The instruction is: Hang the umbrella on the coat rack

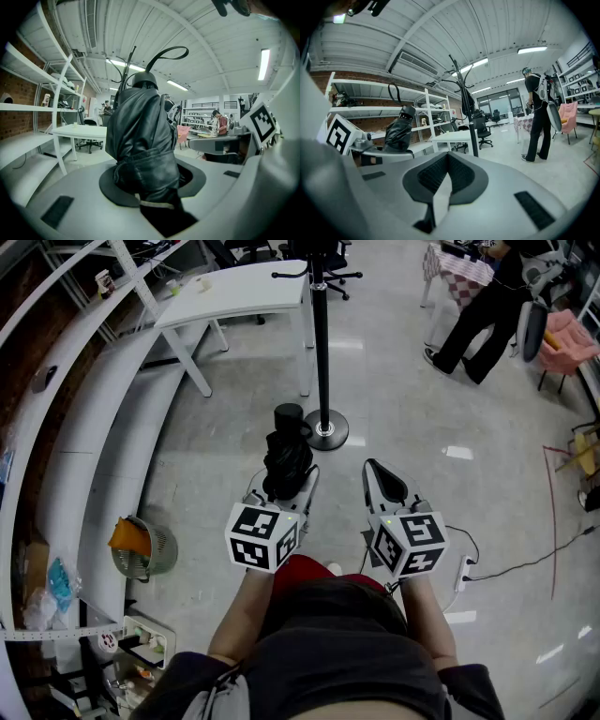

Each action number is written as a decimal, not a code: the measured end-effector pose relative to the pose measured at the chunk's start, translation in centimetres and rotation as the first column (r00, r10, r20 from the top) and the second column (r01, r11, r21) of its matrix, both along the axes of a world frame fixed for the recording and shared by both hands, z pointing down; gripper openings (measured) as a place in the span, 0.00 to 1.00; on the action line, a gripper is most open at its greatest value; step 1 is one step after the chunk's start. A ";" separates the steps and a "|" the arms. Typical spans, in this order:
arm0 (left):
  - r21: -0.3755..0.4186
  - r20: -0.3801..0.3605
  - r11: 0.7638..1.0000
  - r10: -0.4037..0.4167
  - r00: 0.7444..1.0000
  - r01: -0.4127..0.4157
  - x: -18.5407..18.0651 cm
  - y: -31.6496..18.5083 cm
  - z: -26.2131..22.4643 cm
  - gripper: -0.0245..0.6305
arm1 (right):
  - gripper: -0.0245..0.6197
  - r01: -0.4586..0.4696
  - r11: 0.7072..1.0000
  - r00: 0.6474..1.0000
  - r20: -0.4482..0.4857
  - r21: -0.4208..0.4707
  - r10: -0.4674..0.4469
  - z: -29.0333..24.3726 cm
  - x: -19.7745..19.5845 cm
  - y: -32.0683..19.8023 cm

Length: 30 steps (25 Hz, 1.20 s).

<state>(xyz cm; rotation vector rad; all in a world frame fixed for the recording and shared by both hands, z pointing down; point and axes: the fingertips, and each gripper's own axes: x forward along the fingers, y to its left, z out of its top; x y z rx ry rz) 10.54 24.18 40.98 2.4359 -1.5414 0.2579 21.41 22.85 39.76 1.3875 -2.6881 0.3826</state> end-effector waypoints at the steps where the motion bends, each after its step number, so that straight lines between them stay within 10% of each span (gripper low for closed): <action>1: -0.001 0.000 1.000 0.000 1.000 0.000 0.0 0.0 0.0 0.28 | 0.06 0.001 1.000 1.000 0.000 0.000 -0.001 0.0 -0.1 0.0; 30: -0.047 -0.059 0.994 -0.097 0.994 0.094 -4.1 -0.7 -0.4 0.28 | 0.07 0.070 0.997 0.996 0.048 -0.024 -0.069 0.2 -3.0 -2.9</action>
